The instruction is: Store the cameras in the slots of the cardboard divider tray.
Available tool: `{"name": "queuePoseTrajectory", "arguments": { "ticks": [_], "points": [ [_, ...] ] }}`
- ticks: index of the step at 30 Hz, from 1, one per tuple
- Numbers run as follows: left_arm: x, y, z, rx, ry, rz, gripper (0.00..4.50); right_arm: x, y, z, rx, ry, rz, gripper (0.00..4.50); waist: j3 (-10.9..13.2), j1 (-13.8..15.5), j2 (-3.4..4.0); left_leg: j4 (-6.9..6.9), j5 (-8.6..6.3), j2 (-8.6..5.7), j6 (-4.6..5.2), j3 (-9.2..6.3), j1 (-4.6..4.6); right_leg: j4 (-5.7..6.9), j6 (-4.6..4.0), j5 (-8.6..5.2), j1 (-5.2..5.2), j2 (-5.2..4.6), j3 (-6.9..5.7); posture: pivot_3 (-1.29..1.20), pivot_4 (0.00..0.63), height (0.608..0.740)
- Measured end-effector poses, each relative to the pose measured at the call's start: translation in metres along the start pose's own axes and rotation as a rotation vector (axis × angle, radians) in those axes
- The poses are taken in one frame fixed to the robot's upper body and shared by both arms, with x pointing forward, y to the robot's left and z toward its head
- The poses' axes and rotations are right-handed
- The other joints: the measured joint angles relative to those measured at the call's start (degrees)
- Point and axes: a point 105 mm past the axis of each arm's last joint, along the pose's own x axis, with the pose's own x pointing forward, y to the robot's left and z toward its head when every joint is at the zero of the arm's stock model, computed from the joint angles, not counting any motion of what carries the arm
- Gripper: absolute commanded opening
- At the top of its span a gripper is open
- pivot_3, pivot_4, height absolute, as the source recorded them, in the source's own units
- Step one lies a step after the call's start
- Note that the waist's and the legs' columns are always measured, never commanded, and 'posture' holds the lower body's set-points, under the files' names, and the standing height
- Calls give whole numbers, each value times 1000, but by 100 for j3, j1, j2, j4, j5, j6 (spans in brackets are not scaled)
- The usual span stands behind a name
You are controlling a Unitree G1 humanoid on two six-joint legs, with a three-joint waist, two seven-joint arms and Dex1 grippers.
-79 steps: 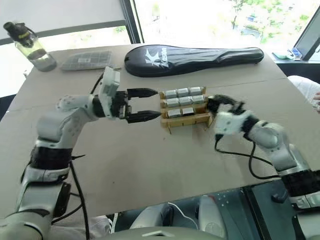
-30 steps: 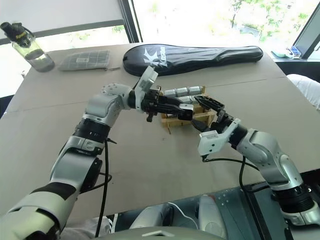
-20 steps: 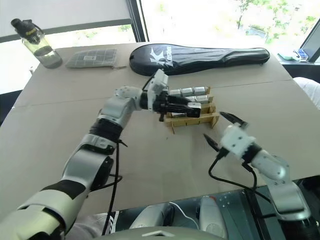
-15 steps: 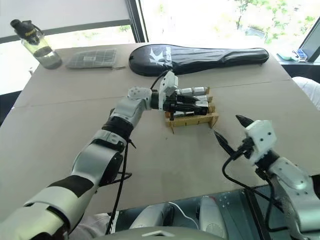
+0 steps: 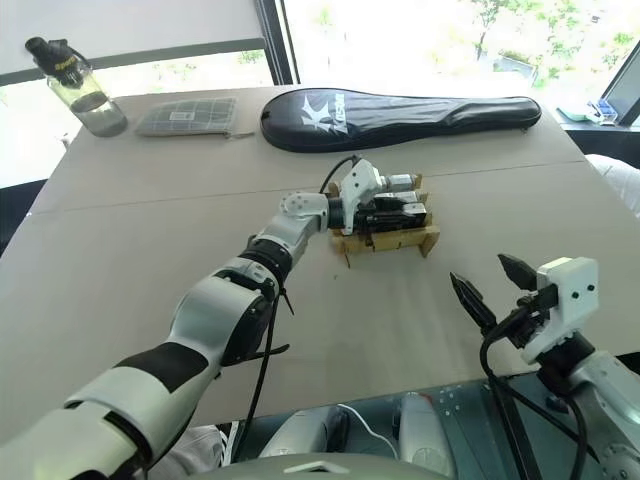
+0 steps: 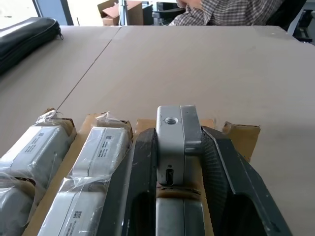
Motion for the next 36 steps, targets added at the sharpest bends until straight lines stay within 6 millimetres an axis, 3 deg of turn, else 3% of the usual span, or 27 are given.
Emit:
{"name": "queuePoseTrajectory", "arguments": {
  "ticks": [20,21,28,33,36],
  "points": [
    [0,-4,-1,80,36,-37,700,-17,-8,-16,21,116,-28,4454,-5,69,-1,-1,0,0,1,1,14,1,0,0,12,2,2,0,150,740],
    [0,-4,-1,79,36,-42,1835,-16,-8,-16,22,110,-26,4500,-5,68,-1,-1,0,0,1,0,14,1,0,0,12,2,1,0,150,740],
    [-1,-5,-2,91,45,-55,4455,-14,-7,-14,32,100,-7,4500,-5,78,-2,0,0,0,1,-1,14,1,0,0,14,1,0,0,150,740],
    [-4,-1,2,80,14,-30,4455,-14,-6,-14,34,99,-4,4500,-5,76,-2,0,0,0,1,-1,12,2,0,0,13,1,0,0,150,740],
    [-20,8,17,63,-84,-34,4455,-14,-6,-15,30,104,1,4500,-5,68,-2,-1,0,0,1,-3,11,1,0,0,9,1,-1,0,150,740]
  ]
}}
